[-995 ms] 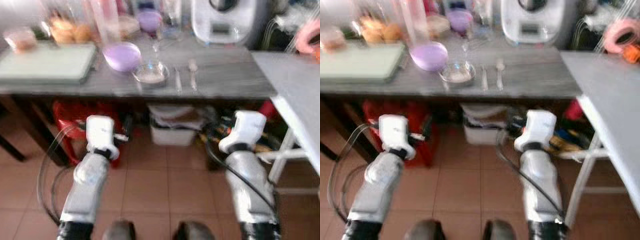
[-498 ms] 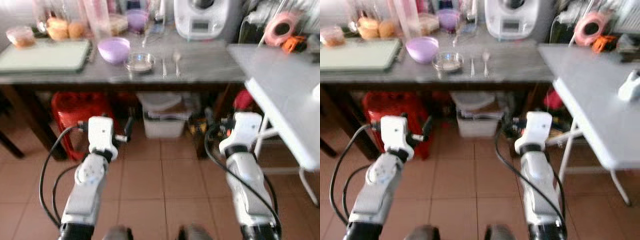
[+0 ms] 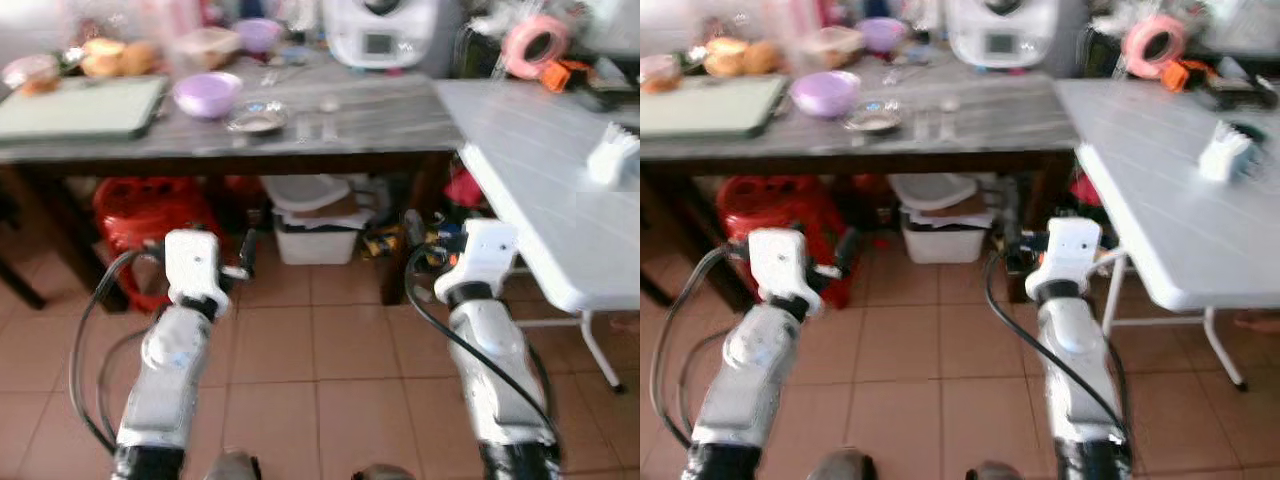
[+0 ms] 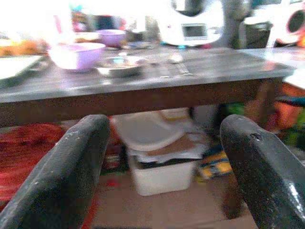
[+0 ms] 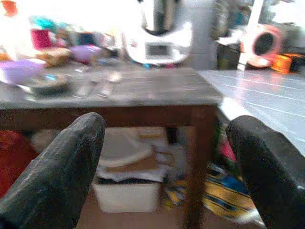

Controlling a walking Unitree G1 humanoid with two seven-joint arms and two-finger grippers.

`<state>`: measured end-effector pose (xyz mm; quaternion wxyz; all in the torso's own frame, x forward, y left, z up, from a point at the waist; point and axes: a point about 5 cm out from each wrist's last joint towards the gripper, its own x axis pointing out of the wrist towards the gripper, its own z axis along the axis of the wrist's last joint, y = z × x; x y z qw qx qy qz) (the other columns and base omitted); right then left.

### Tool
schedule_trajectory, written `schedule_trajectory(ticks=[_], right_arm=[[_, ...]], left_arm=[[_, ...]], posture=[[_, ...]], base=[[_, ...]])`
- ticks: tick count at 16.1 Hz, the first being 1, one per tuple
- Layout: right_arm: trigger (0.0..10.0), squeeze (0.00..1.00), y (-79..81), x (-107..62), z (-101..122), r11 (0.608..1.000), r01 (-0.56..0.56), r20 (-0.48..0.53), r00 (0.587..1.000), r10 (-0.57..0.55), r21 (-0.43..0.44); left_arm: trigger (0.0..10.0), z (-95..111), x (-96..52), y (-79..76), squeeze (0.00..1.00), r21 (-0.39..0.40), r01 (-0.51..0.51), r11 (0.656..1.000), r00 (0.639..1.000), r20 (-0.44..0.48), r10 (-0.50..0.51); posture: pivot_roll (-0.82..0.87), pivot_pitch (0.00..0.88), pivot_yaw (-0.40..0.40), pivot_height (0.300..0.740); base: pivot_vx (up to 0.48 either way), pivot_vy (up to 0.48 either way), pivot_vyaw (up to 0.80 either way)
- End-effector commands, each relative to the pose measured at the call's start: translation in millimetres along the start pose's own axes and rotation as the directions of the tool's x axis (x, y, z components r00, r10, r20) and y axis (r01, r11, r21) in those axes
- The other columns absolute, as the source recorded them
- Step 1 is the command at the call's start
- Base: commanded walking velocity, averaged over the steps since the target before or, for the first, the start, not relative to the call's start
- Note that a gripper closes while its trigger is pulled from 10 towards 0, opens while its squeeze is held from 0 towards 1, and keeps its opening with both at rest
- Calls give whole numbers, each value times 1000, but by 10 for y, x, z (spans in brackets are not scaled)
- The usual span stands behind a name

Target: Setting the table

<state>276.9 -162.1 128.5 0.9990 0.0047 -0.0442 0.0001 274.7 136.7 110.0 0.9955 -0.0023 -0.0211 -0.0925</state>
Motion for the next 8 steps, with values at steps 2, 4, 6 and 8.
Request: schedule_trajectory(ticks=[2, 4, 6, 8], right_arm=[[10000, 0, 9, 28, 28, 1000, 0, 8, 1000, 0, -4], [10000, 0, 9, 35, 33, 1000, -1, 10, 1000, 1, -5], [10000, 0, 10, 40, 37, 1000, 0, 12, 1000, 0, -6], [10000, 0, 10, 41, 36, 1000, 1, 12, 1000, -1, -6]], left_arm=[[10000, 14, 3, 15, 0, 10, 6, 1000, 1000, 3, -6], [10000, 15, 6, 15, 0, 12, 6, 1000, 1000, 3, -6], [10000, 18, 10, 17, 0, 12, 7, 1000, 1000, 4, -7], [10000, 17, 9, 16, 0, 12, 8, 1000, 1000, 4, -8]], posture=[[-19, 0, 3, 719], [-19, 0, 2, 719], [-19, 0, 3, 719], [-19, 0, 3, 719]], base=[[0, -472, 0], [0, -471, 0], [0, -469, 0], [0, -465, 0]])
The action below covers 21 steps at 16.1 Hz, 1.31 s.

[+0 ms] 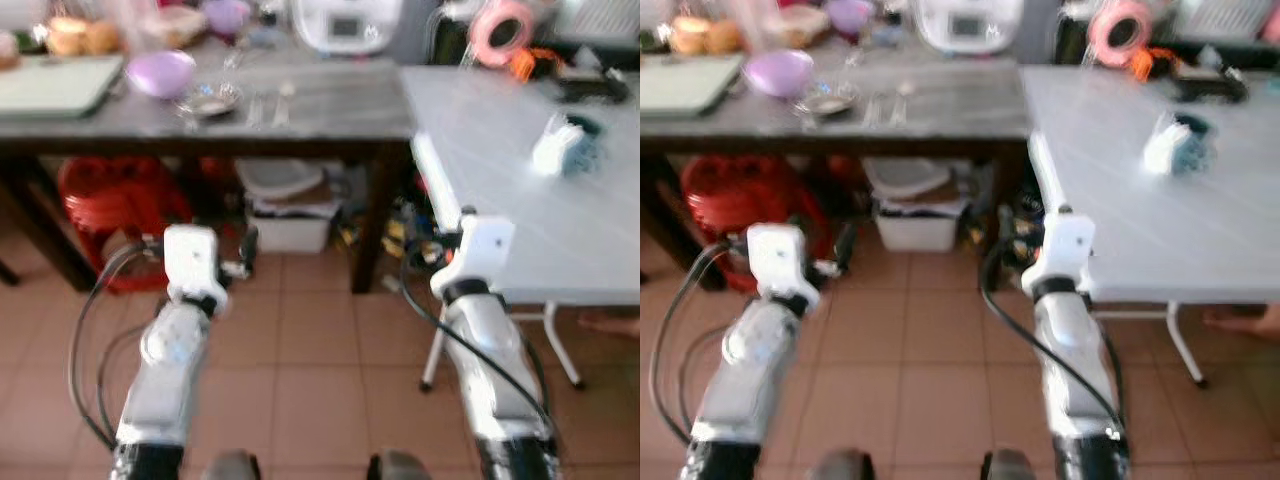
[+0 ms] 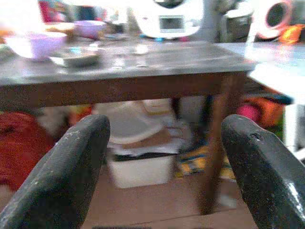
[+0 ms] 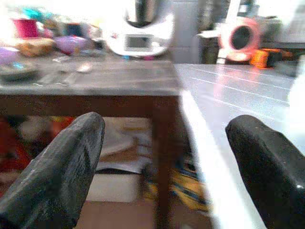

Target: Setting the table

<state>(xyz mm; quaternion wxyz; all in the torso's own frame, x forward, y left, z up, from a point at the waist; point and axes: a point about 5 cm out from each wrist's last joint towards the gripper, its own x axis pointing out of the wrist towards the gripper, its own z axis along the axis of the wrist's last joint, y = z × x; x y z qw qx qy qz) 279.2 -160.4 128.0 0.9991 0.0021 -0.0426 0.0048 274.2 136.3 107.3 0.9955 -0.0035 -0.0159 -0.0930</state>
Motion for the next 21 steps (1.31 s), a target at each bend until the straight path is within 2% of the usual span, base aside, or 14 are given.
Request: schedule_trajectory(ticks=[1, 13, 18, 21], right_arm=[[10000, 0, -3, 19, 41, 1000, 11, 16, 1000, -11, 0], [10000, 0, 21, 34, 46, 1000, 6, 17, 1000, -6, -3], [10000, 0, 26, 29, 36, 1000, 6, 15, 1000, -6, -4], [10000, 0, 28, 34, 32, 1000, 8, 9, 1000, -8, 6]], left_arm=[[10000, 46, 14, 24, 0, 17, 8, 1000, 1000, 14, -8], [10000, 44, 19, 19, 0, 14, 14, 1000, 1000, 13, -14], [10000, 86, -5, -32, 0, -14, 67, 998, 996, 57, -66], [10000, 96, -12, -27, 0, -14, 74, 997, 995, 62, -73]], posture=[[-18, 0, 4, 719], [-18, 0, 6, 719], [-17, 0, 5, 719], [-17, 0, 6, 719]], base=[[0, -465, 0], [0, -462, 0], [0, 0, 0], [349, 0, -148]])
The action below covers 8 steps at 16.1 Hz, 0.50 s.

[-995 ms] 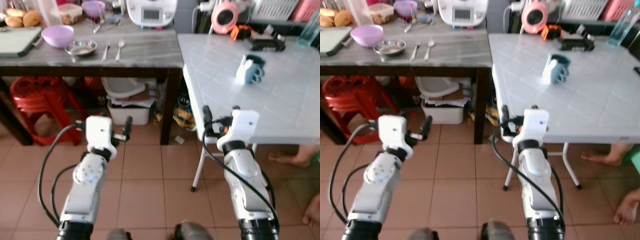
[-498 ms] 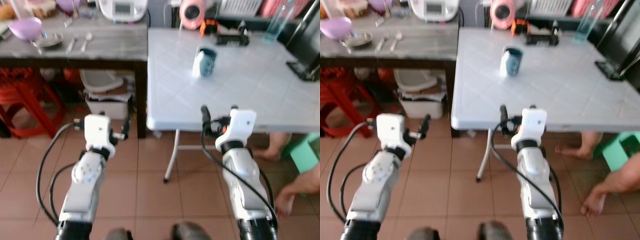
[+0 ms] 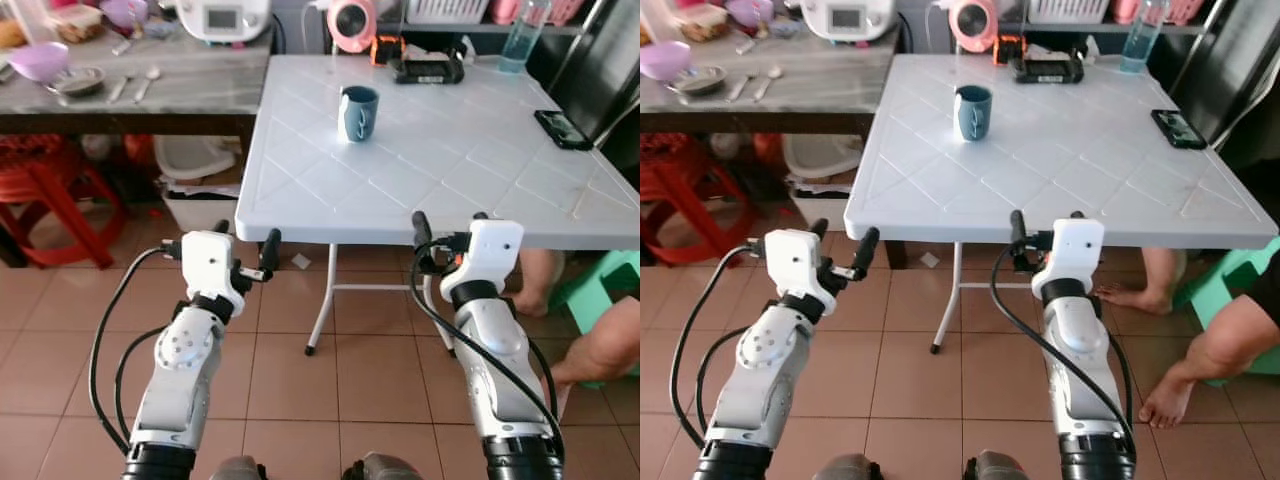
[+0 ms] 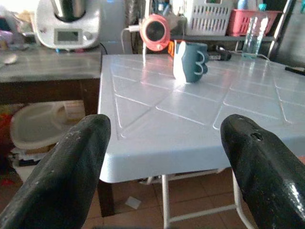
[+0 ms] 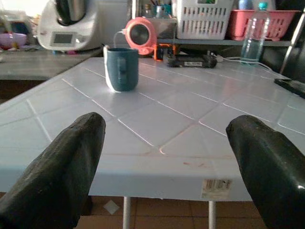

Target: Setting the table

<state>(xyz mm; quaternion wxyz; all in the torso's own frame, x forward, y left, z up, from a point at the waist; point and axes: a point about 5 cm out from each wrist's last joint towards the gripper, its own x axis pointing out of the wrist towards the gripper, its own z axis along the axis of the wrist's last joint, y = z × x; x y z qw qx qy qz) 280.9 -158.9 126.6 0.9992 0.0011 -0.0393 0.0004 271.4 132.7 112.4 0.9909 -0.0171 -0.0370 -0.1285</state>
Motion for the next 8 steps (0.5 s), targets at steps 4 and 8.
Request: schedule_trajectory(ticks=[4, 8], right_arm=[[10000, 0, 10, 17, 50, 1000, 0, 17, 1000, 0, 9], [10000, 0, 17, 18, 49, 1000, -2, 17, 1000, 2, 3]], left_arm=[[10000, 46, 5, 13, 0, 10, 10, 1000, 1000, 19, -10], [10000, 49, 4, 12, 0, 7, 15, 1000, 1000, 22, -15]], posture=[[-17, 0, 8, 719], [-17, 0, 8, 719]], base=[[397, 0, -109], [443, 0, 0]])
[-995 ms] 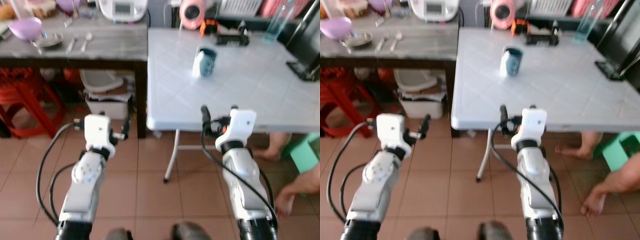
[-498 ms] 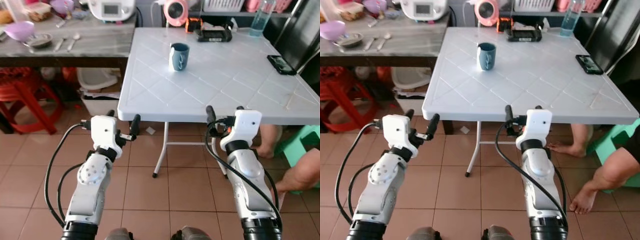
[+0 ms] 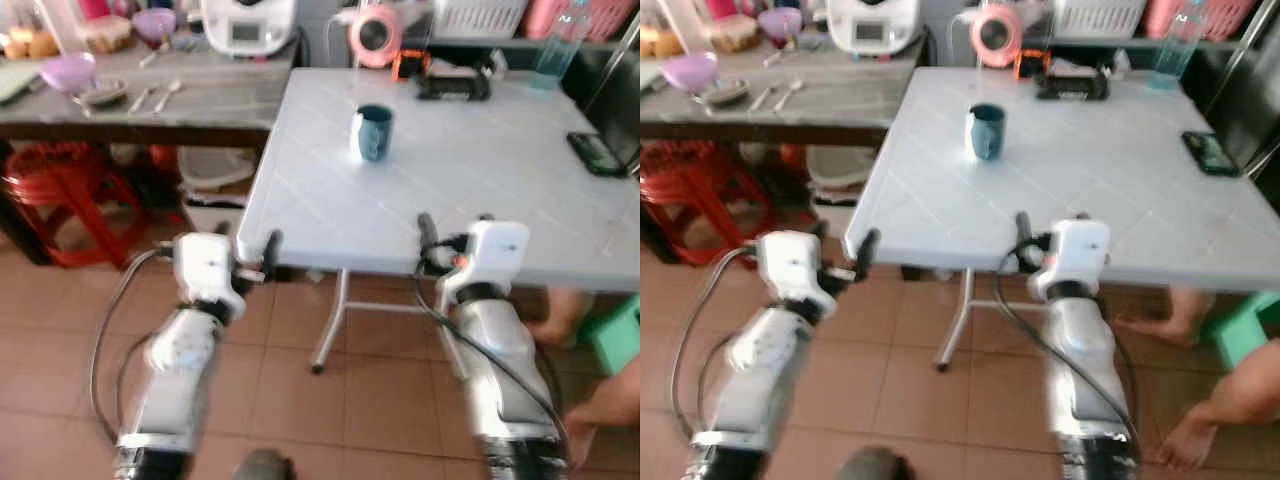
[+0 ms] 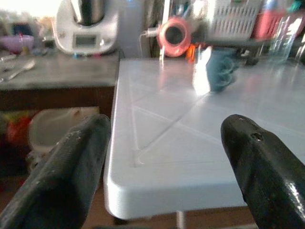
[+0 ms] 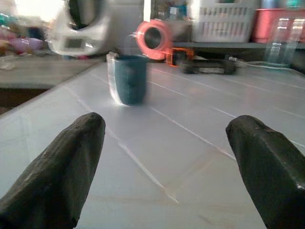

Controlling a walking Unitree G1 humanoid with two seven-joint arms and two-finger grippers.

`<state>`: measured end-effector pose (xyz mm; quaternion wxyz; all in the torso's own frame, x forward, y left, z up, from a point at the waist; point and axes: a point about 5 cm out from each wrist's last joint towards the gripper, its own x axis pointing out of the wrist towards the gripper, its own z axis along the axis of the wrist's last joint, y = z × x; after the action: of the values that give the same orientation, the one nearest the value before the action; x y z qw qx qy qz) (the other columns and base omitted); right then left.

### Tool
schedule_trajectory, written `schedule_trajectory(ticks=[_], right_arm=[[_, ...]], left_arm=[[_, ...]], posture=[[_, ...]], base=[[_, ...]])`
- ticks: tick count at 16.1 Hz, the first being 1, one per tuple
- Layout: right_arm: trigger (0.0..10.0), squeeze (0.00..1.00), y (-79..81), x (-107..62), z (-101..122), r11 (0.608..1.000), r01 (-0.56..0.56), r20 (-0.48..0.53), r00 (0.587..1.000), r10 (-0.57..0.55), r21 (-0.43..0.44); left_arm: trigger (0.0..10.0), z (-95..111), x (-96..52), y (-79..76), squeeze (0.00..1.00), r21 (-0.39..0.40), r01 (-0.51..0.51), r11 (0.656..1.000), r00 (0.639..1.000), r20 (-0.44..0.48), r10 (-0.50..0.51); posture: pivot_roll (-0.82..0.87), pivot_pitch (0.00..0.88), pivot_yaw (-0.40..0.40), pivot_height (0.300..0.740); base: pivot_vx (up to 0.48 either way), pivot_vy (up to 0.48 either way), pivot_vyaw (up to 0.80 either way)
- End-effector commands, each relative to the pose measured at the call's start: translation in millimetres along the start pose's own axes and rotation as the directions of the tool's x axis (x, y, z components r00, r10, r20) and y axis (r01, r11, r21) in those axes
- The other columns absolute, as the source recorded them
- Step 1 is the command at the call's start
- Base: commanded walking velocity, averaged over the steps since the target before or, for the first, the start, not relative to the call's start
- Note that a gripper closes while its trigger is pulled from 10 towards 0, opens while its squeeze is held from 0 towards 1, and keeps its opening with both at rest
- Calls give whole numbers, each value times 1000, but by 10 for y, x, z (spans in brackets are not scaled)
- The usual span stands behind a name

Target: Setting the table

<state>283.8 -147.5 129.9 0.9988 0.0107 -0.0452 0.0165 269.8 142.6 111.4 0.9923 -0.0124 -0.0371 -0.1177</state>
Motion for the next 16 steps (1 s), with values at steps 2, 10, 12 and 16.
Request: schedule_trajectory(ticks=[2, 10, 12, 16], right_arm=[[10000, 0, -90, -2, 31, 999, 25, 9, 1000, -24, -33], [10000, 0, -51, -7, 28, 999, -4, 5, 1000, 5, -43], [10000, 0, -51, -7, 30, 999, -7, 4, 1000, 8, -43], [10000, 0, -23, -15, -6, 999, -29, -19, 999, 28, -36]], left_arm=[[10000, 56, 47, -82, 0, -5, 37, 999, 999, 23, -37], [10000, 41, 52, -79, 0, 1, 27, 1000, 1000, 11, -27], [10000, 40, 51, -84, 0, 2, 27, 1000, 1000, 9, -27], [10000, 35, 36, -77, 0, 12, 16, 1000, 1000, 5, -16]], posture=[[-17, 0, 7, 719], [-17, 0, 7, 719], [-15, 0, 6, 719], [-10, 0, 1, 719]], base=[[448, 0, 0], [434, 0, 98], [379, 0, 781], [70, 0, 267]])
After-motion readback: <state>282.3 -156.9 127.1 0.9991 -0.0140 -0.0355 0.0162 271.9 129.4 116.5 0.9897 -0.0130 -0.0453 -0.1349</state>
